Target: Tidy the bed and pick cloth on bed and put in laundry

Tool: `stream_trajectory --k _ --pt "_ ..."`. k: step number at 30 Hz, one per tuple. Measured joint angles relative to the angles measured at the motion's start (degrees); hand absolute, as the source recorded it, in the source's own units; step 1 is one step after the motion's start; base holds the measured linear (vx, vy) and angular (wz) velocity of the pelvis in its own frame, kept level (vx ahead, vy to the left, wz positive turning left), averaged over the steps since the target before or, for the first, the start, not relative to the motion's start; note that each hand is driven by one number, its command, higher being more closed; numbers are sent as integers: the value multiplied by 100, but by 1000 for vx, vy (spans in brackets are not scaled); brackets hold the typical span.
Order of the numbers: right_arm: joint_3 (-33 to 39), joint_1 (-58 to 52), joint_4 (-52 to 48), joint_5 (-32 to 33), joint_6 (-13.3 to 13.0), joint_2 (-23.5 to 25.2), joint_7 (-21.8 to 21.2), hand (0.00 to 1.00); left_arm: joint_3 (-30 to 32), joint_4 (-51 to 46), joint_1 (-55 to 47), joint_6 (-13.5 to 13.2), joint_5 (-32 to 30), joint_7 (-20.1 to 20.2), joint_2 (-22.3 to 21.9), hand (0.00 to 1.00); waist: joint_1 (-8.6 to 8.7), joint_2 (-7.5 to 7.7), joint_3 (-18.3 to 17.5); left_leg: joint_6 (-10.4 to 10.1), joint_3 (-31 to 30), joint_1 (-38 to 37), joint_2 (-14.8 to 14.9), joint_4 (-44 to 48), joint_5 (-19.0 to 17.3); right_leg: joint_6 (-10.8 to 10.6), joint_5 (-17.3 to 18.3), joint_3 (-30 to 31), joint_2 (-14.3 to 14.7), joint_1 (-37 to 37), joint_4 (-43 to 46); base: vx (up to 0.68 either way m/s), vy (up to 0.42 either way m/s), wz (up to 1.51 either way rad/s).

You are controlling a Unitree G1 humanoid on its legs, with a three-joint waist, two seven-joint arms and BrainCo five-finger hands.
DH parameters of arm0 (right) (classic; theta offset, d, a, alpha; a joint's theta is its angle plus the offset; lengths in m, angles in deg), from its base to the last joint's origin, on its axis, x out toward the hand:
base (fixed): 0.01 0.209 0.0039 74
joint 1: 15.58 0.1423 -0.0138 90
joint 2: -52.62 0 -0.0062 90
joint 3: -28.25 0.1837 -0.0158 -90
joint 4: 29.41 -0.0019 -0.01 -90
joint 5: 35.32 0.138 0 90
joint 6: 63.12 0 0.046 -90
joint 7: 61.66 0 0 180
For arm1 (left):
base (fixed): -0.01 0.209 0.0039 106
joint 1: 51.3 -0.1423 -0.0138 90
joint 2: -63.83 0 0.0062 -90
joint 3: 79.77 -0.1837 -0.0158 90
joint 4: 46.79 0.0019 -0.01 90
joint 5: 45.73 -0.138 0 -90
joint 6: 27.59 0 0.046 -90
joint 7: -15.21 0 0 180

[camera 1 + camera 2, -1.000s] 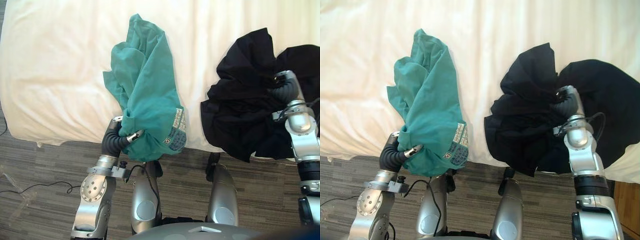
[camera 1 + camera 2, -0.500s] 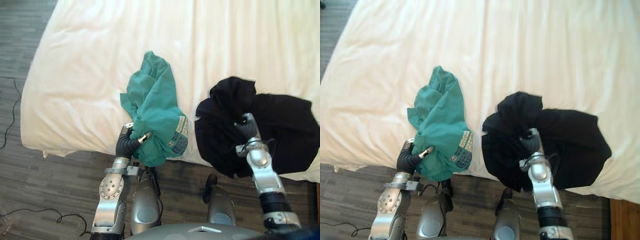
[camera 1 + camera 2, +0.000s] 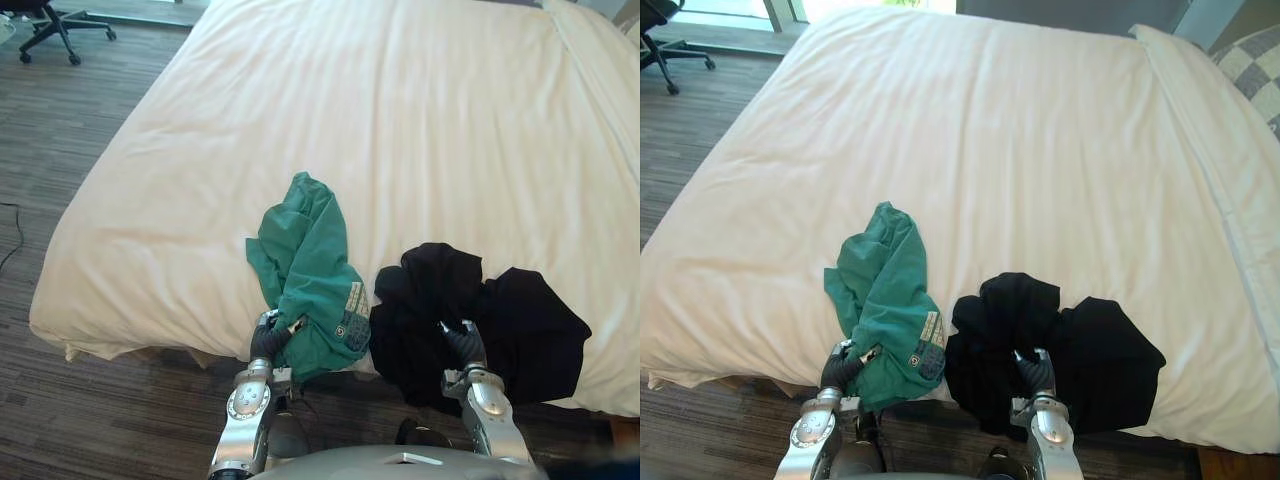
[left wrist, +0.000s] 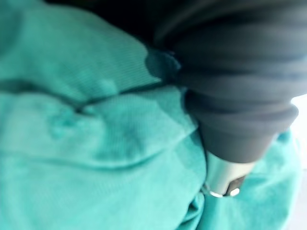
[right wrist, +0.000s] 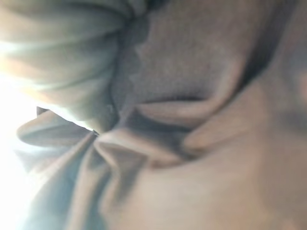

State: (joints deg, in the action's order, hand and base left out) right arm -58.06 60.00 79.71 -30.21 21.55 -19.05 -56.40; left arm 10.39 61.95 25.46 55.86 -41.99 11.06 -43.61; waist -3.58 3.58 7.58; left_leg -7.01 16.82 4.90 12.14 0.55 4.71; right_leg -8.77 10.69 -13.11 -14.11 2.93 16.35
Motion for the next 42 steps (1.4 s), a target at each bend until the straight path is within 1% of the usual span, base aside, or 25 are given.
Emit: stream_trajectory --k 4,6,7,8,9,12,20,22,23,24,25,26,27,28,29,31,32,33,35,36,38,39,40,41,42 --pt "-20 -516 -40 619 -17 140 145 100 3 52 -151 4 26 -189 -60 100 144 -33 -113 -15 -687 2 -45 -256 1 424 390 1491 363 38 570 -17 -54 78" --pt "-77 -693 -272 821 -25 189 200 100 36 -12 -309 -3 123 -332 -30 100 59 137 -267 -85 -819 9 -100 -452 126 414 790 1571 376 -64 356 -10 -219 41" --pt "-159 -742 -497 927 -78 198 227 100 55 -96 -401 -6 211 -385 -35 100 21 183 -296 -174 -893 24 -96 -569 331 133 1053 1561 377 -128 187 -24 -245 32" --pt "-184 -752 -561 938 -97 193 239 100 46 -97 -419 12 283 -405 -77 100 23 149 -308 -178 -992 15 -35 -604 393 118 1044 1471 452 -149 249 -48 -238 44" --pt "-209 -825 -783 938 -138 183 286 100 17 -241 -547 11 455 -479 -196 100 13 -32 -332 -127 -1182 39 34 -604 457 160 1066 1281 531 -234 270 -29 -188 49" --pt "-315 -1091 -927 926 -140 169 289 100 -31 -505 -751 2 692 -511 -232 100 -60 -202 -427 -157 -1453 94 36 -506 531 170 1071 999 565 -463 183 25 -103 49" --pt "-1051 -1470 -1178 998 -222 110 192 100 28 -978 -1211 -139 940 -507 -312 100 -311 -105 -241 -205 -2653 997 -294 2 561 189 1202 -205 576 -763 71 -3 -24 84" --pt "-1128 -1463 -1144 1009 -296 40 239 100 -9 -1167 -1345 -136 1033 -509 -368 100 -363 -150 -205 -142 -3046 1237 -465 15 628 196 1327 -627 574 -796 169 -55 -23 119" --pt "-1153 -1410 -1082 1045 -314 -25 284 100 -3 -1297 -1421 -139 1109 -516 -406 100 -381 -188 -145 105 -3115 1322 -555 -38 649 185 1383 -881 566 -863 213 -68 -15 135" --pt "-1164 -1305 -1059 1060 -315 -50 319 100 15 -1366 -1444 -139 1153 -519 -390 100 -313 -203 -107 1023 -2469 1476 -554 -37 417 187 1341 -1283 552 -1019 110 -58 -14 165" --pt "-1159 -1280 -1054 1078 -320 -59 346 100 22 -1364 -1389 -136 1153 -517 -381 100 -292 -145 -72 1566 -1952 1555 -541 47 135 220 1255 -1444 546 -1146 -29 -15 -9 200" --pt "-1149 -1277 -1045 1150 -325 -83 379 100 39 -1369 -1278 -141 1153 -526 -353 100 -285 -73 77 2068 -735 1735 -400 436 -368 304 1097 -1631 519 -1340 -226 34 35 178" --pt "-1108 -1278 -1024 1150 -318 -154 382 100 28 -1366 -1222 -140 1171 -577 -351 100 -363 -214 92 1958 575 1807 -141 1132 -416 303 1101 -1816 486 -1397 -210 64 58 164" --pt "-1115 -1290 -1061 1148 -323 -217 390 100 14 -1370 -1335 -139 1240 -600 -393 100 -374 -365 81 1914 951 1715 -92 1083 -504 292 1084 -1986 558 -1475 -236 81 94 146" --pt "-1127 -1286 -1060 1148 -324 -260 390 100 19 -1356 -1337 -139 1324 -641 -394 100 -231 -395 101 1859 1344 1710 -71 1059 -567 278 1064 -2215 549 -1550 -244 109 92 165" --pt "-1132 -1216 -915 1141 -333 -264 394 100 41 -1272 -1154 -153 1449 -755 -301 100 -278 -392 105 1360 2120 1786 86 1346 -915 381 1000 -2554 397 -1581 -205 109 124 147" --pt "-1134 -1137 -819 1139 -343 -219 394 100 57 -1231 -1151 -165 1506 -759 -280 100 -363 -365 115 1451 2048 1838 155 1757 -844 435 1042 -2579 369 -1593 -206 227 116 58" --pt "-1155 -969 -546 1127 -394 -189 388 100 31 -968 -1311 -166 1584 -752 -258 100 -373 -462 91 1311 1873 1618 162 1965 -407 414 1045 -2583 470 -1757 -233 196 56 46" --pt "-1160 -693 4 1119 -431 -72 377 100 -56 -605 -1184 -150 1593 -723 -121 100 -248 -323 160 1396 1588 1629 -114 1973 -491 391 966 -2696 333 -1849 23 161 111 83" --pt "-1155 -495 268 1087 -431 -58 343 100 -85 -527 -1079 -148 1592 -696 -67 100 -285 -345 243 1444 1387 1629 -147 1948 -515 507 899 -2758 267 -1785 479 106 121 94" --pt "-1141 -336 446 1011 -432 -25 297 100 -130 -366 -884 -144 1604 -679 22 100 -206 -380 346 1476 1123 1644 -280 1625 -435 477 1292 -2703 451 -1609 278 18 39 97" --pt "-1129 -237 451 945 -440 -36 272 100 -114 -207 -599 -130 1670 -662 184 100 -62 -205 332 1397 1253 1600 -439 1264 -609 551 1173 -2785 723 -1346 -572 46 29 124" --pt "-1111 -239 463 924 -460 65 268 100 -68 -201 -563 -128 1696 -634 296 100 27 -73 352 1519 1419 1655 -495 1596 -826 597 1069 -2796 645 -1376 -645 140 12 125" --pt "-1048 -218 464 926 -483 119 279 100 -57 -208 -504 -134 1692 -564 357 100 37 -62 413 1639 1567 1563 -222 2512 -1026 437 1030 -2994 556 -1454 -551 186 -1 74" --pt "-1042 -228 466 927 -494 90 274 100 -12 -213 -485 -153 1691 -552 320 100 -14 -50 400 1328 1516 1438 -200 2440 -1253 337 975 -3042 584 -1527 -519 226 45 82"
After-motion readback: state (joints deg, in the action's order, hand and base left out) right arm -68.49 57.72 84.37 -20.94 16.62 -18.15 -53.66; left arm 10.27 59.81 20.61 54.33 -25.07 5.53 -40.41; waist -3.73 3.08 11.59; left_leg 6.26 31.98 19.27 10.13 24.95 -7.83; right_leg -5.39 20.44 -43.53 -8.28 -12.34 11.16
